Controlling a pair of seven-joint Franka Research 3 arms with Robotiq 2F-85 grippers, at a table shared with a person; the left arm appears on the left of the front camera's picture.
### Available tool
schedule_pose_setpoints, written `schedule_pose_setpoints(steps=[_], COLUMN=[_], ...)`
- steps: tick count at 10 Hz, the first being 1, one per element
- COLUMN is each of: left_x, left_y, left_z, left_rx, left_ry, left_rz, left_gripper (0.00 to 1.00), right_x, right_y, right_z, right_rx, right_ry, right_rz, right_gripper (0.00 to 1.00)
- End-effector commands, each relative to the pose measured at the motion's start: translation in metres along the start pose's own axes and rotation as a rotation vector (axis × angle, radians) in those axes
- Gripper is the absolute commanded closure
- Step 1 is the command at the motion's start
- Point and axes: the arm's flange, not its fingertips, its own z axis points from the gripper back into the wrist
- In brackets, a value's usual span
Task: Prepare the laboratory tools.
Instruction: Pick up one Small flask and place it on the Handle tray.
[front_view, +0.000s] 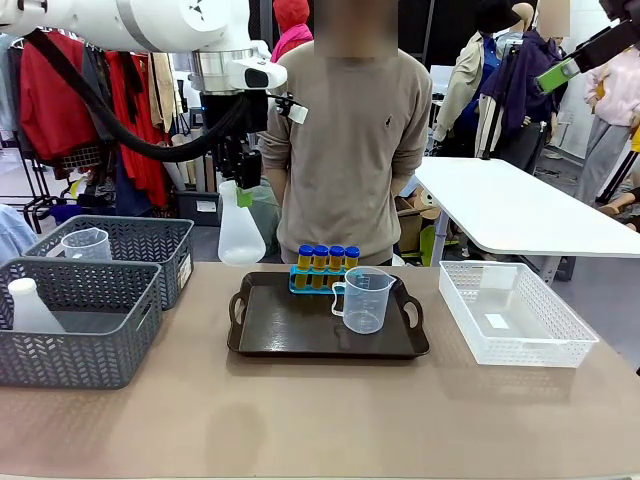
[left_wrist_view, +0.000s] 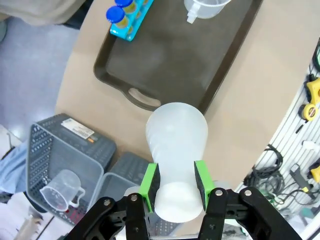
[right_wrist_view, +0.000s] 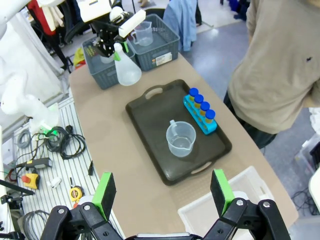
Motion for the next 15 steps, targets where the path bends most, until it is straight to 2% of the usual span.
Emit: schedule_pose_setpoints(steps=[1, 4, 6, 8, 11, 15], left_x=[0.033, 0.089, 0.111, 0.121, 0.129, 0.126], left_y=[0.012, 0.03, 0.038, 0.047, 0.06, 0.06], left_z=[-0.031, -0.083, -0.108, -0.126, -0.145, -0.161], left_rx=[-0.015, -0.041, -0.056, -0.044, -0.114, -0.132], left_ry=[0.027, 0.078, 0.071, 0.088, 0.077, 0.075], left_rz=[-0.133, -0.248, -0.278, -0.257, -0.278, -0.26], left_gripper=[1.0, 1.0, 1.0, 1.0, 1.0, 1.0], right_x=[0.002, 0.002, 0.002, 0.002, 0.002, 0.002], right_y=[0.002, 0.002, 0.002, 0.002, 0.002, 0.002], right_z=[0.0, 0.0, 0.0, 0.0, 0.0, 0.0], right_rx=[0.005, 0.005, 0.005, 0.005, 0.005, 0.005], right_ry=[-0.01, -0.01, -0.01, -0.01, -0.01, -0.01], right_rz=[-0.002, -0.002, -0.002, -0.002, -0.002, -0.002], right_gripper=[0.0, 0.0, 0.0, 0.0, 0.0, 0.0])
